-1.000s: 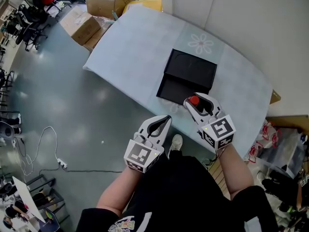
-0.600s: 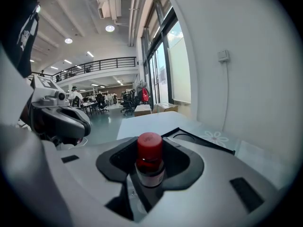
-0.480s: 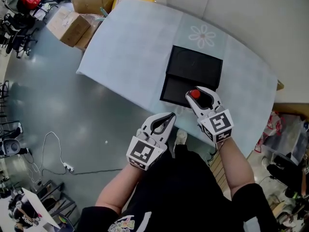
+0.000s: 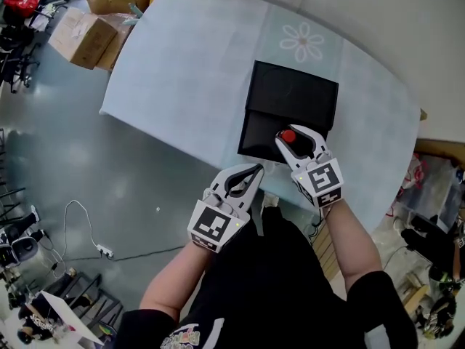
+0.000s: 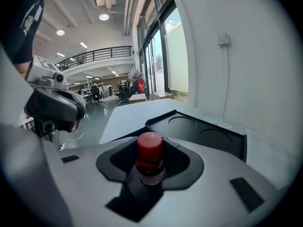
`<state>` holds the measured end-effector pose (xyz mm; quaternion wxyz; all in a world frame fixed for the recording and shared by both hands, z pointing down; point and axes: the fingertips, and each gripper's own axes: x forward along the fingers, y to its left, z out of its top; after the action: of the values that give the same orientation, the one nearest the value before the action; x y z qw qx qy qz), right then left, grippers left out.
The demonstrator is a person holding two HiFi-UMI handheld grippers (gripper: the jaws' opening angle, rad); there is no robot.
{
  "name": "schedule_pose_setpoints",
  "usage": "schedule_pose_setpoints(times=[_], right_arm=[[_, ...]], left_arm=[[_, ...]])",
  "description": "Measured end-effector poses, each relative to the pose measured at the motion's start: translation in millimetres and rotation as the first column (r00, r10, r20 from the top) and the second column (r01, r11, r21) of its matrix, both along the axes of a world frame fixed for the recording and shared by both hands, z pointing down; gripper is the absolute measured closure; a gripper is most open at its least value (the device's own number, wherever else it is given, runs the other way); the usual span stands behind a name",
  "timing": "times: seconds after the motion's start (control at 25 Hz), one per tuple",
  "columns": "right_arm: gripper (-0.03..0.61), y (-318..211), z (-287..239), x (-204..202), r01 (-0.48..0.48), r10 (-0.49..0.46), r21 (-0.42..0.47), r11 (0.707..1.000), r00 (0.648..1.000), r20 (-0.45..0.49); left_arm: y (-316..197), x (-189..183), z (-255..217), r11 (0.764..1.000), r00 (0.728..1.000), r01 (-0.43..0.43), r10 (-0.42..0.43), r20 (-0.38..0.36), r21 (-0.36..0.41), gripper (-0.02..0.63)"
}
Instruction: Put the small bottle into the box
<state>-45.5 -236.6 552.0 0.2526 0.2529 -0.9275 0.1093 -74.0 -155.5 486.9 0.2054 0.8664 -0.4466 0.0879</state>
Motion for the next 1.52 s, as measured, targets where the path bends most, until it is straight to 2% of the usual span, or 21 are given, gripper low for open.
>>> schedule_pose_setpoints(times=[0.52,0.84,1.08,1.52], right_arm=[[0.417,1,22,-7,0.037,-0.035,0.031,0.999,0.998,-0.046],[0.417,1,23,-6,0.029,-0.027,0.031,0.999,0.998,-0.052],[0.413,8,27,-5,0.058,-0.057,0.016,0.998,0.996,-0.069],[0.411,29,-1,22,0.067,-0.065,0.059,0.996,0.997,-0.041]], left_arm=[[-11,3,21,0.999,0.999,-0.036,0.036,-0.013,-0.021,0.606],[-11,3,18,0.999,0.999,-0.034,0.034,-0.009,-0.016,0.606],[-8,11,12,1.0,1.0,-0.024,0.024,-0.003,-0.018,0.606],[13,32,-7,0.999,1.0,0.01,-0.011,0.021,0.033,0.606]])
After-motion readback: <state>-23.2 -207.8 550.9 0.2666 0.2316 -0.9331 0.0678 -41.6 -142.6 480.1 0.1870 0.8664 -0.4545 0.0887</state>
